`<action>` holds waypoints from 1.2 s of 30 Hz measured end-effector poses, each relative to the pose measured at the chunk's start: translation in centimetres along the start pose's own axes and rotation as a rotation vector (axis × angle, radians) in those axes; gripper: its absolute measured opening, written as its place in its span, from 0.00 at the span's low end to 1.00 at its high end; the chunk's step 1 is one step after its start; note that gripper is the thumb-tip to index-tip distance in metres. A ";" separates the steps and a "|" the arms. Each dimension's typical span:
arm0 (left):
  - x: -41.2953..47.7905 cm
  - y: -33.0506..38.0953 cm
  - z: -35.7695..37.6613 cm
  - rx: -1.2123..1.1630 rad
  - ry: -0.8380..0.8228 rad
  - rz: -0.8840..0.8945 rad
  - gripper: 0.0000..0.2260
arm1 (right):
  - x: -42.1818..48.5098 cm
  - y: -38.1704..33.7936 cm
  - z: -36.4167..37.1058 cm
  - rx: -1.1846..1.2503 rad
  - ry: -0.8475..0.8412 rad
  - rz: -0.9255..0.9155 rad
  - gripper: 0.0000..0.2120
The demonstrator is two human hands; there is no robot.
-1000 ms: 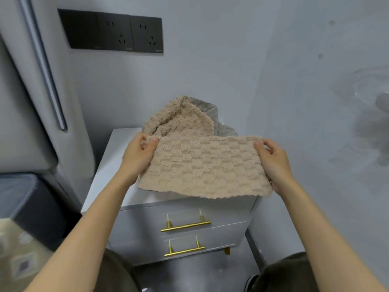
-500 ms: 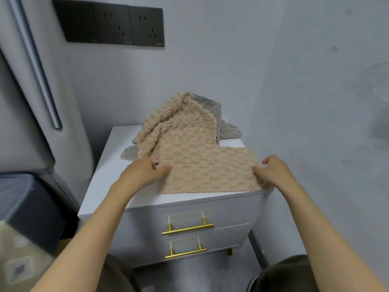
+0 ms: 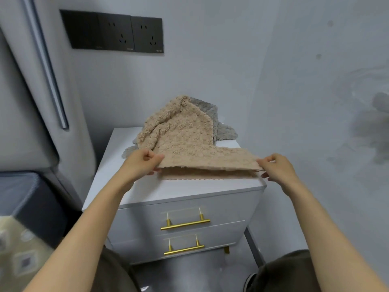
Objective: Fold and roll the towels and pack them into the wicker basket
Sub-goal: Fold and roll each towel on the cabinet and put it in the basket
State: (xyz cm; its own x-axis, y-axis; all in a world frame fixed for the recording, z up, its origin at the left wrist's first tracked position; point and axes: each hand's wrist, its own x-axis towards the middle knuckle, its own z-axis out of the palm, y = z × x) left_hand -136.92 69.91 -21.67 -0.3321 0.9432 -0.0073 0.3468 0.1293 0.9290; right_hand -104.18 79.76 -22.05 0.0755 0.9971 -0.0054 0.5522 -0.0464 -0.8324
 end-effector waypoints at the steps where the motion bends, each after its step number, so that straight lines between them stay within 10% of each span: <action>1: 0.1 0.1 0.1 -0.040 0.020 0.013 0.10 | 0.0 0.0 0.0 0.038 0.008 0.002 0.08; 29: 1.5 -2.2 1.8 0.482 -0.056 -0.054 0.22 | 0.9 1.1 1.6 -0.308 -0.082 0.021 0.17; 36: 0.6 -0.8 0.8 0.165 -0.159 -0.187 0.13 | 0.5 0.5 1.1 -0.186 -0.129 0.077 0.25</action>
State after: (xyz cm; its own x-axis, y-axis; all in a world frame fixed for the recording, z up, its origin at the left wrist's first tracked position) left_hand -136.70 70.64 -22.71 -0.2664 0.9329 -0.2424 0.4352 0.3408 0.8333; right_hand -104.77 80.35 -23.06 0.0239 0.9890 -0.1457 0.6930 -0.1214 -0.7107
